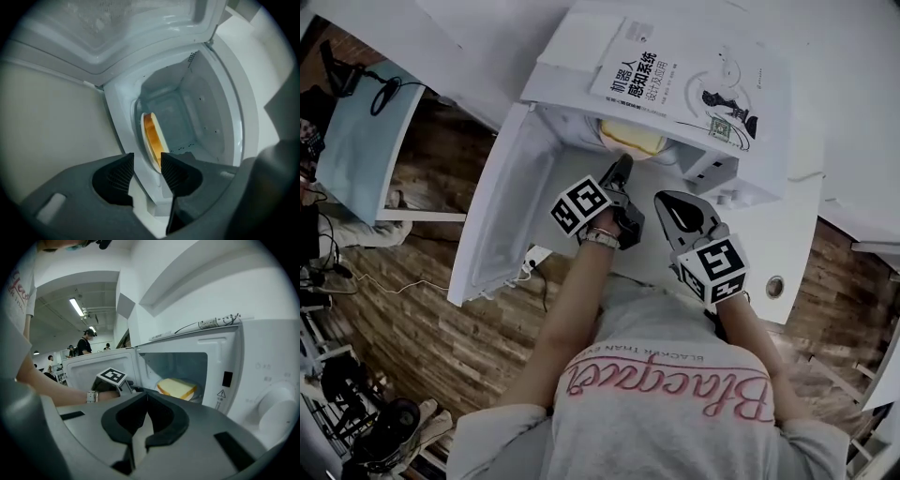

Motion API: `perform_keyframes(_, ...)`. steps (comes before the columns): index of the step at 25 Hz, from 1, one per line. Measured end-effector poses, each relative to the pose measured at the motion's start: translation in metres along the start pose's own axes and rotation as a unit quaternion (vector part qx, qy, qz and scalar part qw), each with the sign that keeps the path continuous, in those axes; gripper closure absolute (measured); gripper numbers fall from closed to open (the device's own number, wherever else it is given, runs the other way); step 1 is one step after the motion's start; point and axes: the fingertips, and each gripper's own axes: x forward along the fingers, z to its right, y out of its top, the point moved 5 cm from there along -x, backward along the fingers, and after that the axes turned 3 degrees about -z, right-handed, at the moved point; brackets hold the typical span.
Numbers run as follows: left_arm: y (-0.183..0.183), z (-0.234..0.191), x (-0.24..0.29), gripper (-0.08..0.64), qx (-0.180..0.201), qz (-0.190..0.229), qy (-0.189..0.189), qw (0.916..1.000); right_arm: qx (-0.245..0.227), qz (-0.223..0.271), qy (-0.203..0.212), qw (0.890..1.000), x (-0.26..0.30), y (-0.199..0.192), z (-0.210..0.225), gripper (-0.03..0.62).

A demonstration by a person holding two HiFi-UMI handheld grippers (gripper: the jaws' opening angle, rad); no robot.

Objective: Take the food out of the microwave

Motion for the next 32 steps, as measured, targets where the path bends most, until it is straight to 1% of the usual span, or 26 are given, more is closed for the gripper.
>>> perform_keyframes(4,0.007,-0.004,0.011,0.376,-0.025,0.006,0.005,0.9997,0.003,-0.01,-0.001,1.0,0.006,-0.003,0.002,0.581)
perform_keyframes(9,0.012,-0.009,0.017,0.376,-0.038,0.01,0.029,0.9988,0.007,-0.025,-0.002,1.0,0.01,-0.007,0.001,0.581)
perform_keyframes(13,0.013,-0.011,0.019,0.377,-0.043,0.005,0.033,0.9985,0.008,-0.032,-0.003,0.999,0.012,-0.01,0.001,0.581)
perform_keyframes(19,0.015,-0.007,0.015,0.444,-0.078,-0.016,0.051,0.9955,0.008,-0.037,-0.005,0.999,0.011,-0.013,-0.003,0.581)
perform_keyframes(25,0.017,-0.003,0.013,0.474,-0.089,-0.033,0.073,0.9928,0.007,-0.037,-0.009,0.999,0.006,-0.014,-0.005,0.581)
perform_keyframes(26,0.017,-0.002,0.013,0.48,-0.091,-0.033,0.073,0.9926,0.008,-0.037,-0.01,0.999,0.005,-0.014,-0.005,0.581)
perform_keyframes(27,0.018,-0.001,0.013,0.508,-0.093,-0.033,0.073,0.9924,0.008,-0.037,-0.011,0.999,0.004,-0.014,-0.005,0.581)
perform_keyframes(32,0.016,0.001,0.012,0.52,-0.111,-0.033,0.067,0.991,0.009,-0.031,-0.019,0.999,0.002,-0.014,-0.004,0.581)
